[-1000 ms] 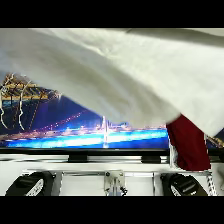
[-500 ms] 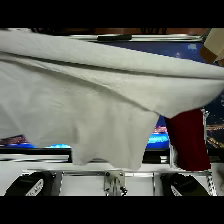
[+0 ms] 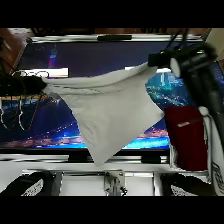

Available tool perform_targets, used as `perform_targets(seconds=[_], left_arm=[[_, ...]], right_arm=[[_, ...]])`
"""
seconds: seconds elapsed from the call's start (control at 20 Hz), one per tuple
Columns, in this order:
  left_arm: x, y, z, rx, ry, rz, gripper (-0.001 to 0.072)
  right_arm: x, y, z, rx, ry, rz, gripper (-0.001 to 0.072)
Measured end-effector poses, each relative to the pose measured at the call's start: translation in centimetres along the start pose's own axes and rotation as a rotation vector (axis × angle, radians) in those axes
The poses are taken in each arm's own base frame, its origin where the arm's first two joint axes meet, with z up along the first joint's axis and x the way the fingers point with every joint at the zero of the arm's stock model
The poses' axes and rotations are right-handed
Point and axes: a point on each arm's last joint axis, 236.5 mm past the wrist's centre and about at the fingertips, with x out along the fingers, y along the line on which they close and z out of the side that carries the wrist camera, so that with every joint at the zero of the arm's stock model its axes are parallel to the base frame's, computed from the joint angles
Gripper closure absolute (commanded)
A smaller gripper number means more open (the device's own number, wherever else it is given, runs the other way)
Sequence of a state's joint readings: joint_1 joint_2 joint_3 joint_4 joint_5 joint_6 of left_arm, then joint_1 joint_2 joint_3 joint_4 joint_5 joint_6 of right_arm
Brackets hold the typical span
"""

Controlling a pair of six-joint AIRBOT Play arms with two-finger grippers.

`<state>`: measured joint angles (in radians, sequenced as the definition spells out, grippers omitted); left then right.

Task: Fold the shirts.

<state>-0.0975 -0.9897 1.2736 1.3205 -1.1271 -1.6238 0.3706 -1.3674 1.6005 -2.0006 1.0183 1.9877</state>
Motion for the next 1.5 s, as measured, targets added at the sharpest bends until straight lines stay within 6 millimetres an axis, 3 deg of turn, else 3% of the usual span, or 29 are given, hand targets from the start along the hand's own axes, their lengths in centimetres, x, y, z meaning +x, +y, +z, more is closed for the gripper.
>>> perform_targets(seconds=[0.05,0.1,0.15,0.2,0.35,0.6,0.65,0.7,0.85,1.0,1.15,1.35,1.5], left_arm=[[1.4,-0.5,-0.5,-0.006,0.024,-0.021,0.0669],[2.7,-0.9,-0.9,-0.003,0.044,-0.039,0.0669],[4.0,-1.2,-1.5,0.015,0.069,-0.052,0.0669],[5.0,-1.4,-1.9,0.031,0.088,-0.062,0.0668],[6.4,-1.4,-2.4,0.085,0.110,-0.071,0.0668],[6.2,1.3,-2.4,0.104,0.127,-0.039,0.0668],[6.1,1.8,-2.4,0.098,0.133,-0.032,0.0668],[6.1,2.3,-2.6,0.094,0.140,-0.025,0.0668],[5.9,2.9,-2.8,0.088,0.154,-0.019,0.0668],[5.9,2.9,-3.0,0.089,0.161,-0.021,0.0668],[5.9,3.0,-3.1,0.090,0.165,-0.020,0.0668],[5.9,3.0,-3.1,0.091,0.166,-0.021,0.0668],[5.9,3.0,-3.2,0.091,0.167,-0.021,0.0668]], right_arm=[[2.3,1.2,-1.5,0.030,0.053,0.027,0.0629],[4.4,2.7,-3.6,0.059,0.125,0.061,0.0515],[5.8,4.0,-5.5,0.081,0.192,0.095,0.0237],[6.6,5.3,-7.2,0.084,0.255,0.135,0.0181],[5.3,7.0,-10.7,0.013,0.415,0.222,0.0181],[-4.3,4.7,-12.2,-0.074,0.518,0.269,0.0181],[-6.0,4.7,-13.7,-0.069,0.556,0.294,0.0161],[-7.6,4.9,-15.9,-0.047,0.609,0.325,0.0049],[-10.8,6.6,-24.1,0.063,0.789,0.410,0.0050],[-11.2,9.4,-30.6,0.223,0.876,0.429,0.0050],[-10.5,12.5,-34.6,0.344,0.902,0.419,0.0050],[-9.1,16.5,-38.2,0.440,0.940,0.409,0.0050],[-8.2,19.5,-39.6,0.509,0.947,0.434,0.0050]])
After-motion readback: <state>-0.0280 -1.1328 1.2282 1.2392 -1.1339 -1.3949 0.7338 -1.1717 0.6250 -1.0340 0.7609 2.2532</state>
